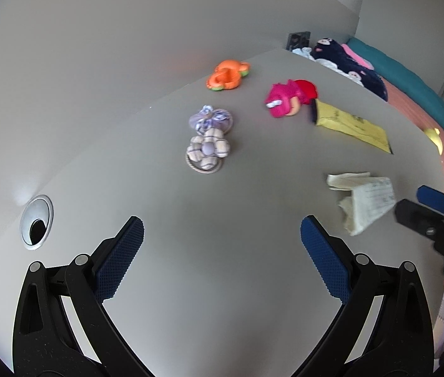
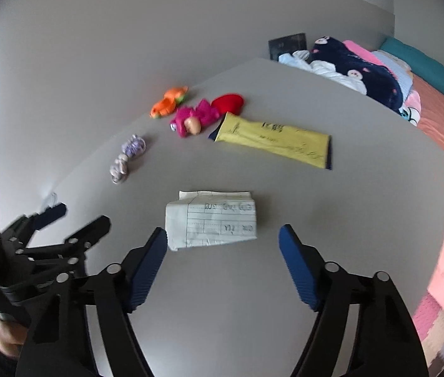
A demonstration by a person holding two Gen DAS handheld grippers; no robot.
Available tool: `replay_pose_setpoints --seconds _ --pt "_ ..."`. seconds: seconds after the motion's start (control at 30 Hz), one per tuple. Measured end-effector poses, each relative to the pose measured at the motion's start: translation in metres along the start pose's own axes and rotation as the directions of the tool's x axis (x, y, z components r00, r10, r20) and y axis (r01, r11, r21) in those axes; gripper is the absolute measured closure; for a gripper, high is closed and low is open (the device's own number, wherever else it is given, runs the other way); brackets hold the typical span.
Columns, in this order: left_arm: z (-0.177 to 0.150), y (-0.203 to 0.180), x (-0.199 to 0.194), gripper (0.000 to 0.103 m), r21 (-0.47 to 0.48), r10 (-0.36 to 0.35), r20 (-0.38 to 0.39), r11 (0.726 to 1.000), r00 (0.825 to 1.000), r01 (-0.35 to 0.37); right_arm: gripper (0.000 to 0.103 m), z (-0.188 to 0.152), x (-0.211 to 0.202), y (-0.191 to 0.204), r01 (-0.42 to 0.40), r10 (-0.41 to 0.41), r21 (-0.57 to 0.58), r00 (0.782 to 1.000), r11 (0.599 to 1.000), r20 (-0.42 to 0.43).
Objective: Collect trash
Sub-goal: 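Grasp the white paper note with the right tool while the left tool grasps the flower rattle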
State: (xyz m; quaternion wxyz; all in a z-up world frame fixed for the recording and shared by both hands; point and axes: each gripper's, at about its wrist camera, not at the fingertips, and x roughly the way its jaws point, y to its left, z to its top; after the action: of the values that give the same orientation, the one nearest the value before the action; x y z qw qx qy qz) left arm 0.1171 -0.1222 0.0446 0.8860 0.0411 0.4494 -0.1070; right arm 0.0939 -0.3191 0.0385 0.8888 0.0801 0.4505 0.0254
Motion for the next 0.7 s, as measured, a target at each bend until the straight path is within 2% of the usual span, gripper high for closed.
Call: replay_pose_setpoints --seconds 0.2,0.33,0.37,0.43,0.5,0.6,0.7 --pt "0.006 0.011 0.010 0.006 -0.006 0.003 -0.005 1.000 1.000 -0.004 0.035 0.008 0.033 0.005 0.030 -0.031 -0.027 0.999 0.999 -0.025" --pt "0.011 0.016 0.017 0.006 -0.017 -0.002 -0.008 1.000 1.000 0.002 0.051 0.014 0.042 0.009 0.036 -0.036 -0.039 0.999 0.999 -0.023" --pt "0.012 0.017 0.018 0.006 -0.020 -0.005 -0.007 1.000 1.000 0.005 0.070 0.015 0.043 0.009 0.042 -0.043 -0.040 0.999 0.998 -0.019" --pt "0.014 0.019 0.021 0.006 -0.023 -0.008 -0.008 1.000 1.000 0.008 0.074 0.017 0.044 0.005 0.008 -0.009 -0.020 1.000 1.000 -0.019" --pt "0.017 0.019 0.024 0.006 -0.024 -0.014 -0.010 1.000 1.000 0.014 0.082 0.020 0.044 0.001 -0.024 0.024 -0.007 1.000 1.000 -0.013" --pt "0.022 0.017 0.029 0.006 -0.020 -0.007 -0.009 1.000 1.000 0.007 0.092 0.023 0.030 -0.007 -0.085 0.084 0.029 0.995 0.996 0.054" --pt "0.029 0.016 0.035 0.006 -0.020 -0.006 -0.004 1.000 1.000 0.006 0.096 0.029 0.016 -0.012 -0.094 0.088 0.043 0.989 0.995 0.114"
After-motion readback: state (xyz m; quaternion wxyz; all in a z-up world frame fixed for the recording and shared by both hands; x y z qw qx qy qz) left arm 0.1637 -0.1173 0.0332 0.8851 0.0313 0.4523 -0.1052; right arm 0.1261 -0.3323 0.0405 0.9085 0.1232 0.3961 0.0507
